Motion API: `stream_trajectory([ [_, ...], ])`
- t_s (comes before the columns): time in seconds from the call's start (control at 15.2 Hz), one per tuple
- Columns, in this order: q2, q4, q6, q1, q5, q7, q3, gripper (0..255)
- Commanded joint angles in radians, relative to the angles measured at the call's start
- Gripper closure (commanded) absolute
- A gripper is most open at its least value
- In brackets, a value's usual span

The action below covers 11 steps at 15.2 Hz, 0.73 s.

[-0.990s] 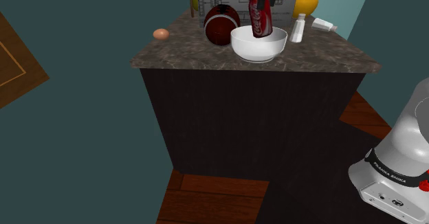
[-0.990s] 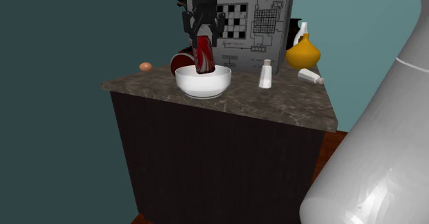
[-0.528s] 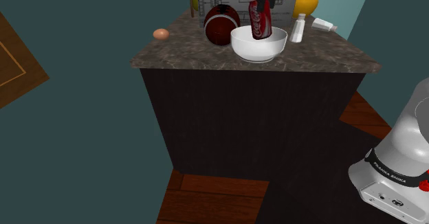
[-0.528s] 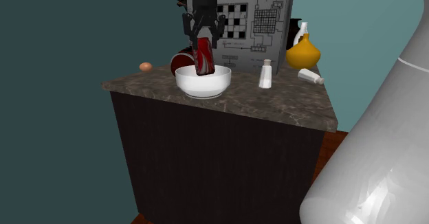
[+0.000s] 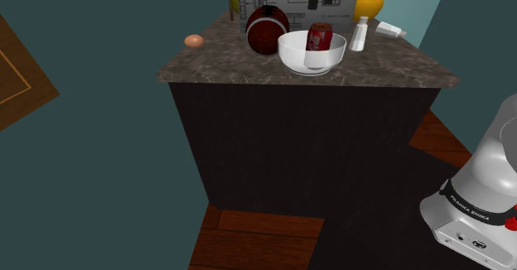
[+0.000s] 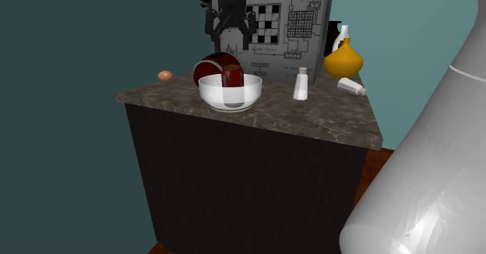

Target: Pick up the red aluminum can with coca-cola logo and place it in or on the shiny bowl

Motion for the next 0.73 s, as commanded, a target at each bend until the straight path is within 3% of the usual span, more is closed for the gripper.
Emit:
stream_trajectory([
  [0.0, 0.021, 0.077, -0.057, 0.000, 0.001, -0.001, -0.001, 0],
  [0.13, 0.051, 0.176, -0.125, 0.000, 0.003, -0.003, -0.002, 0],
  [0.66, 0.051, 0.176, -0.125, -0.001, 0.003, -0.003, -0.002, 0],
])
